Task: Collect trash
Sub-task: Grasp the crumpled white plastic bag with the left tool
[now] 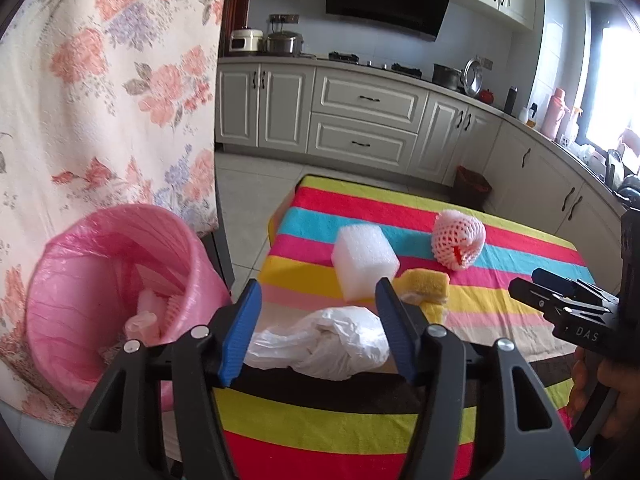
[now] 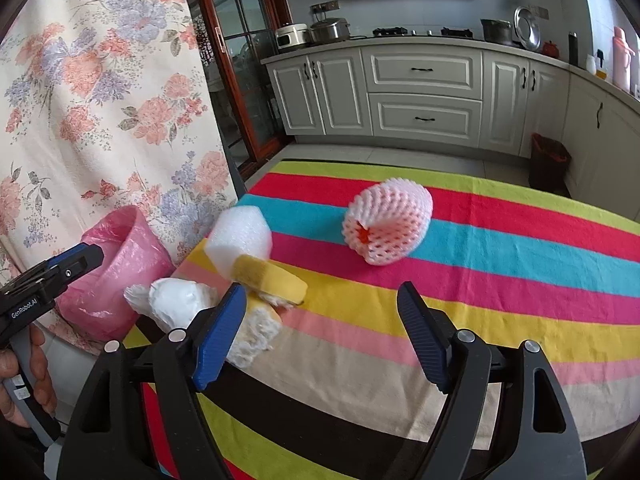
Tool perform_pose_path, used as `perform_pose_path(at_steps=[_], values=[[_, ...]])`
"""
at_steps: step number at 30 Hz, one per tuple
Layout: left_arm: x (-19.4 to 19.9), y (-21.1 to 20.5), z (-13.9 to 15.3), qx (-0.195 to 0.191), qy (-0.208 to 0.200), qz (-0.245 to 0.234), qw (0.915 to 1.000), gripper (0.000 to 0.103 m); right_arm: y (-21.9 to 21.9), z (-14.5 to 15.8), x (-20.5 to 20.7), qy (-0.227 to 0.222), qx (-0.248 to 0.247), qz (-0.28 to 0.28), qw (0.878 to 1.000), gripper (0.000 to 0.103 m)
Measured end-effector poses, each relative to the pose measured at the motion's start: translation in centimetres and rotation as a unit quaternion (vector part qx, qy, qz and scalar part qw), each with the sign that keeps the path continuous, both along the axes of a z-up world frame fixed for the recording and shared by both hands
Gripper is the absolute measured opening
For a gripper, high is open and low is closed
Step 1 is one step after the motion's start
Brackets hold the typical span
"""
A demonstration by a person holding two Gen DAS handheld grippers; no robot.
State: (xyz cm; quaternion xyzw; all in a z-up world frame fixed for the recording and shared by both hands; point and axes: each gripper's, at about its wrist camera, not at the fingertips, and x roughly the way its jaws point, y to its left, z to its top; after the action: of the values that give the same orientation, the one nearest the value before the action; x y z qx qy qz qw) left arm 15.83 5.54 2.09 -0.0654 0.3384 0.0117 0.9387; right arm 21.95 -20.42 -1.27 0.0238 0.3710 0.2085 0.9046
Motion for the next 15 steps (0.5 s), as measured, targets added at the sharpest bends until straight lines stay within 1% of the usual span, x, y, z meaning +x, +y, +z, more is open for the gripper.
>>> perform_pose_path(at_steps=[1, 3, 7, 8, 11, 14, 15], values=[[0.2, -0.1, -0.3, -0.002, 0.004, -0.002, 1.0000, 0.058, -0.2, -0.2, 0.0, 0.003, 0.001, -0.001, 1.000, 0.074], [0.8, -0.5, -1.1, -0.005, 0.013, -0.007, 0.9999, 0.063, -0.6, -0.7, 0.1, 0.009, 0.002, -0.005, 1.000, 0.076], [2.0, -1.0, -2.8, -0.011, 0.037, -0.013, 0.9992, 0.065, -1.2, -1.3, 0.2, 0.017, 0.004, -0.007, 1.000, 0.077], [2.3, -1.1, -3.3, -0.013, 0.044, -0.014, 0.9988, 0.068, -1.4, -1.4, 0.2, 0.018, 0.005, -0.008, 1.000, 0.077], [2.8, -1.0, -4.5, -0.020, 0.059, -0.014, 0.9980, 0.069, -1.6, -1.7, 0.3, 0.022, 0.006, -0.009, 1.000, 0.077], [3.4, -1.0, -5.6, -0.023, 0.074, -0.015, 0.9969, 0.075, -1.7, -2.0, 0.3, 0.026, 0.007, -0.009, 1.000, 0.077], [3.6, -1.0, -6.0, -0.023, 0.080, -0.014, 0.9964, 0.075, -1.7, -2.1, 0.4, 0.028, 0.007, -0.009, 1.000, 0.077]])
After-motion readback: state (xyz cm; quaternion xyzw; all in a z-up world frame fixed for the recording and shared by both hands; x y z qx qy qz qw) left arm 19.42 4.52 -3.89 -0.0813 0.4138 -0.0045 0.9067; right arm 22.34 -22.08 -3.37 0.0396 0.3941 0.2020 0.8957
